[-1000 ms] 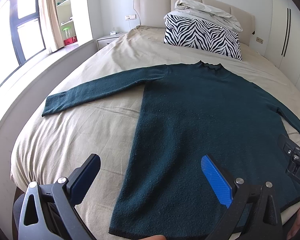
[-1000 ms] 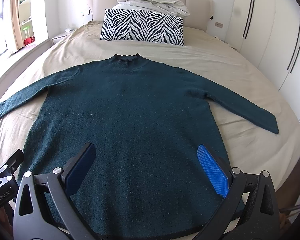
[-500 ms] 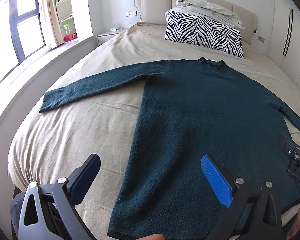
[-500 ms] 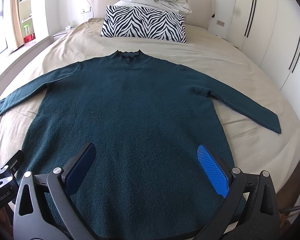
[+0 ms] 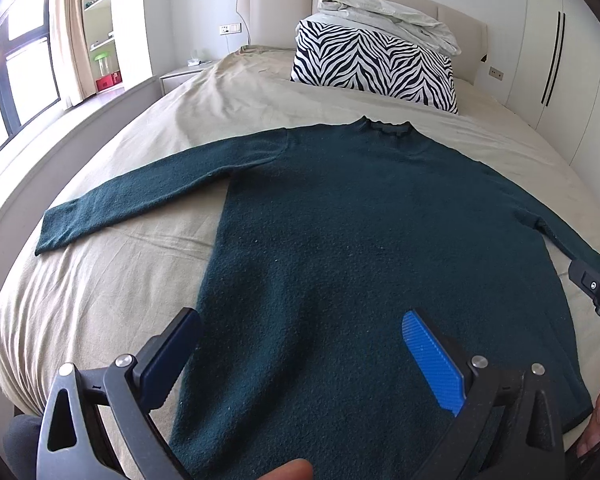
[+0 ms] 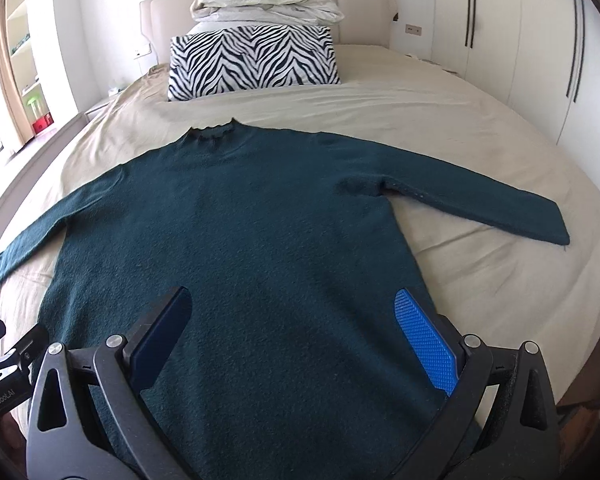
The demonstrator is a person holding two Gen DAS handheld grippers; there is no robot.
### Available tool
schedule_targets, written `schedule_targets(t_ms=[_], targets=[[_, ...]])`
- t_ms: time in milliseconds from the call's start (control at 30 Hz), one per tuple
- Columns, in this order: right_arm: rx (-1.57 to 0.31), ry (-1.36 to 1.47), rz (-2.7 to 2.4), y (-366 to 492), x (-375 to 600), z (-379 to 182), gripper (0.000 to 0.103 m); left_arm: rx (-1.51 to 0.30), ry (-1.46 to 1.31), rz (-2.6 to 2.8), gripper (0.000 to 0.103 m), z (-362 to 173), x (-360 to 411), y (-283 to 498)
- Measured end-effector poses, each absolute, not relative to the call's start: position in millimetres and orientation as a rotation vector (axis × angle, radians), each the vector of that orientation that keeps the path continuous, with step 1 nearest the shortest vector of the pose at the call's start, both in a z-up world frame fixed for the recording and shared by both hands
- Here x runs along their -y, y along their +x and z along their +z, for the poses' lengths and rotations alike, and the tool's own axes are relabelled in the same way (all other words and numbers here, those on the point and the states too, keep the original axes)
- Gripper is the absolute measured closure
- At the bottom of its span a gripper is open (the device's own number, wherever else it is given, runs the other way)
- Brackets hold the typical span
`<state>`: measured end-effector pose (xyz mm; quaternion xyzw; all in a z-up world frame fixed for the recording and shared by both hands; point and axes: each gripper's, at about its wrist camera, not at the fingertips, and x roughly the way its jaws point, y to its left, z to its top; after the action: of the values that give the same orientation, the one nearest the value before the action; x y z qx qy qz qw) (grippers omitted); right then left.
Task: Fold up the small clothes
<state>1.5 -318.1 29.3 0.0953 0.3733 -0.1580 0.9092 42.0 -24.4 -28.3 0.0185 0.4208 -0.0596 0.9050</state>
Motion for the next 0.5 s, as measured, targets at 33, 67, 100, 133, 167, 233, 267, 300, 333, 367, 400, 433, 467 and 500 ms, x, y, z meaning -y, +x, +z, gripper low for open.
schedule_targets(t_ms=[33, 67, 100, 133, 167, 233, 267, 300, 333, 367, 400, 433, 467, 500], targets=[[-0.761, 0.216, -0.348, 0.9, 336.7, 29.7, 0.000, -0.870, 0.045, -0.138, 0.000, -27.0, 31.5, 48.5], [-0.756, 0.229, -0.375, 0.4, 354.6, 29.7, 0.000, -0.880, 0.041, -0.157, 0.000, -26.4, 37.9, 55.9], [-0.751, 0.243, -0.410, -1.2, 376.3, 29.0, 0.000, -0.895, 0.031, -0.175, 0.000, -26.6, 43.6, 63.8], [-0.743, 0.267, -0.442, -3.8, 399.4, 27.7, 0.000, -0.909, 0.020, -0.195, 0.000, -27.3, 49.7, 71.8], [-0.729, 0.307, -0.461, -7.5, 424.8, 25.4, 0.000, -0.924, 0.007, -0.223, 0.000, -28.3, 55.9, 79.9], [-0.694, 0.441, -0.487, -20.4, 484.7, 17.0, 0.000, -0.944, -0.058, -0.306, 0.000, -31.3, 66.9, 94.4], [-0.677, 0.513, -0.509, -27.2, 513.8, 10.4, 0.000, -0.955, -0.113, -0.366, 0.000, -33.4, 71.8, 101.1], [-0.658, 0.596, -0.525, -35.3, 544.9, 1.9, 0.000, -0.982, -0.150, -0.408, 0.000, -37.0, 78.4, 107.9], [-0.635, 0.686, -0.530, -43.3, 575.0, -7.9, 0.000, -1.013, -0.155, -0.416, 0.000, -40.6, 86.9, 113.4], [-0.612, 0.772, -0.543, -52.5, 604.4, -19.0, 0.004, -1.031, -0.131, -0.413, 0.000, -43.2, 96.3, 117.3], [-0.591, 0.853, -0.556, -61.1, 631.1, -30.9, 0.007, -1.036, -0.108, -0.409, 0.000, -45.0, 104.5, 120.5], [-0.570, 0.936, -0.560, -68.5, 653.7, -43.5, 0.015, -1.031, -0.097, -0.401, 0.000, -46.0, 110.7, 123.2], [-0.552, 1.016, -0.561, -76.3, 676.4, -57.1, 0.026, -1.026, -0.090, -0.394, 0.000, -47.1, 116.0, 126.2], [-0.534, 1.092, -0.559, -82.7, 695.6, -69.8, 0.036, -1.021, -0.089, -0.384, 0.000, -47.4, 120.8, 129.7]])
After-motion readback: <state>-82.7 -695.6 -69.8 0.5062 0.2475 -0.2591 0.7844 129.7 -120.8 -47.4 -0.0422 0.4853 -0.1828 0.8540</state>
